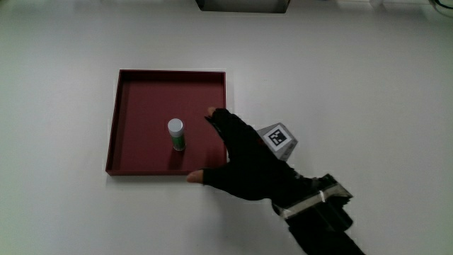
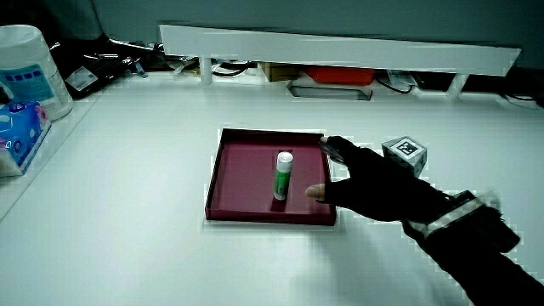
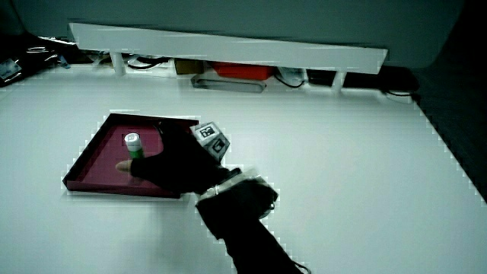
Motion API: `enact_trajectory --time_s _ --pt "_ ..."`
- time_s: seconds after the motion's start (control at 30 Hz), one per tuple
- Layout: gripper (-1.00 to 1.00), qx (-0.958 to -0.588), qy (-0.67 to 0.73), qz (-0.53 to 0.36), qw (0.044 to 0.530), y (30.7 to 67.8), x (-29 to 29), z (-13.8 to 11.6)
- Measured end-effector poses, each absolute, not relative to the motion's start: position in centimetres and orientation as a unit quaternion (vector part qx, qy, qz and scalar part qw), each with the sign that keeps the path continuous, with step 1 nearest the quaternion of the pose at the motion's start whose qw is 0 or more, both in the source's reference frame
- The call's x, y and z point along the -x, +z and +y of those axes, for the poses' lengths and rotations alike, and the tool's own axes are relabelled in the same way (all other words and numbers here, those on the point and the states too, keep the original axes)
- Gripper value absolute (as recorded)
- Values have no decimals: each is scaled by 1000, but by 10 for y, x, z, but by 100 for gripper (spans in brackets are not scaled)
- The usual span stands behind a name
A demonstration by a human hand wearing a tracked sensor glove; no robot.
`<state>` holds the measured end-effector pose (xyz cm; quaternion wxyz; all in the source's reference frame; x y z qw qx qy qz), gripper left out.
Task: Place glue stick
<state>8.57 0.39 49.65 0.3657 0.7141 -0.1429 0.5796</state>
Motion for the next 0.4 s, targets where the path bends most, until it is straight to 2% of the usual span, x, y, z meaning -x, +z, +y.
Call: enact_trajectory --time_s 0.07,0.17,0.4 --pt "-100 -696 582 -147 394 484 -94 4" --pt "-100 -713 550 -179 395 472 -108 2" --pt "-100 -687 563 -194 416 445 -138 6"
